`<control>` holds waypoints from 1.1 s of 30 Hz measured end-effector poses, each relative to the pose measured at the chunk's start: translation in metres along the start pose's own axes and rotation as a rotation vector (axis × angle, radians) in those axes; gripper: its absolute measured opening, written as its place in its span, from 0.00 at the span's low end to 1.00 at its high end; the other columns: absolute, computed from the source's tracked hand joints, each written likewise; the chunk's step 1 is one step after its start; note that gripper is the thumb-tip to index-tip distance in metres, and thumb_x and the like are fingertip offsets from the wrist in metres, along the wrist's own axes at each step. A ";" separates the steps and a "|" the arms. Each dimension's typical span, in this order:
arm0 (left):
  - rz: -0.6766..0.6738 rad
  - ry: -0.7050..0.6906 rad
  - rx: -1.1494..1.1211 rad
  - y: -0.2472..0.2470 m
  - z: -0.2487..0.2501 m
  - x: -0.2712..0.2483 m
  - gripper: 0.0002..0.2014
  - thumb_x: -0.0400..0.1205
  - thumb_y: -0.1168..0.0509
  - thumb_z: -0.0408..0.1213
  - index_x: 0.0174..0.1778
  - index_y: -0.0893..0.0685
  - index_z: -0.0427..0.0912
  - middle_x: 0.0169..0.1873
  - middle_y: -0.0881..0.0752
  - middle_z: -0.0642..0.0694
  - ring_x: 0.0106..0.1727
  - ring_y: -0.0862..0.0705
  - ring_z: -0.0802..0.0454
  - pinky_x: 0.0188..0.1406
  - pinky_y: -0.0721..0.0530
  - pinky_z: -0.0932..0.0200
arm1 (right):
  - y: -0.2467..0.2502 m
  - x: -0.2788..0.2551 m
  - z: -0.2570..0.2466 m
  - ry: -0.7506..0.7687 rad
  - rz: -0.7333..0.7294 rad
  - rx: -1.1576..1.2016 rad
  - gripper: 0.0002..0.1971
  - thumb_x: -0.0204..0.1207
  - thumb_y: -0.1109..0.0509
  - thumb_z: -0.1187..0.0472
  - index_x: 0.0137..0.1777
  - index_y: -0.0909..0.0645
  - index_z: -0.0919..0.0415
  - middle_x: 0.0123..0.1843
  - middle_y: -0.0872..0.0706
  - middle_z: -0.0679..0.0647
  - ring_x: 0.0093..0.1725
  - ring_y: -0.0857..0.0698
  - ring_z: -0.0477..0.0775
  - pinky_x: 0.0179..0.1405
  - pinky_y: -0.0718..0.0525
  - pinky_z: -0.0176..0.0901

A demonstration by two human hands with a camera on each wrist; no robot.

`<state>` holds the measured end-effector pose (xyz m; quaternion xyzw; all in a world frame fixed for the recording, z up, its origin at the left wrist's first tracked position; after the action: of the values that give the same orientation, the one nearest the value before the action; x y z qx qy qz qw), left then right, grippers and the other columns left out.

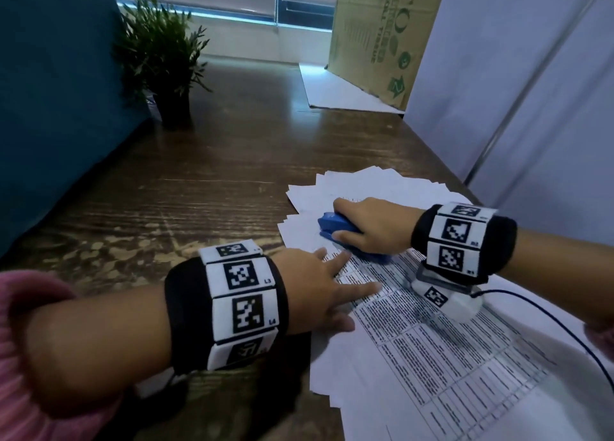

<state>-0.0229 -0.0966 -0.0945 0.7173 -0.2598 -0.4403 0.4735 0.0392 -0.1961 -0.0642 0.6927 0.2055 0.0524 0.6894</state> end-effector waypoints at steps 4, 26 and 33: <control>-0.017 0.011 -0.003 0.004 0.001 0.000 0.30 0.83 0.58 0.62 0.79 0.64 0.68 0.83 0.59 0.41 0.82 0.47 0.34 0.66 0.24 0.35 | 0.003 0.007 -0.004 -0.015 -0.047 -0.032 0.11 0.82 0.40 0.49 0.52 0.34 0.56 0.44 0.23 0.52 0.41 0.24 0.55 0.44 0.30 0.43; -0.024 0.021 0.019 0.005 0.002 -0.002 0.30 0.82 0.59 0.63 0.78 0.63 0.70 0.83 0.59 0.41 0.77 0.37 0.29 0.65 0.23 0.37 | 0.010 0.009 -0.011 -0.074 -0.050 -0.040 0.09 0.81 0.38 0.51 0.50 0.32 0.56 0.41 0.24 0.51 0.42 0.25 0.54 0.44 0.31 0.43; -0.049 0.037 0.029 0.008 0.003 -0.003 0.29 0.83 0.58 0.62 0.78 0.63 0.69 0.83 0.58 0.40 0.73 0.33 0.28 0.63 0.22 0.38 | 0.010 0.012 -0.012 -0.098 -0.057 -0.018 0.09 0.81 0.38 0.52 0.50 0.31 0.57 0.45 0.23 0.53 0.44 0.24 0.54 0.44 0.30 0.43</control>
<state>-0.0265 -0.0994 -0.0866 0.7383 -0.2397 -0.4345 0.4568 0.0480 -0.1800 -0.0565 0.6821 0.1907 0.0006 0.7060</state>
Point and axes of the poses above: each hand's wrist, its own x-axis towards the middle knuckle, its own y-axis out of the back of the hand, z = x × y, the point moved 5 cm from there along x, towards the middle knuckle
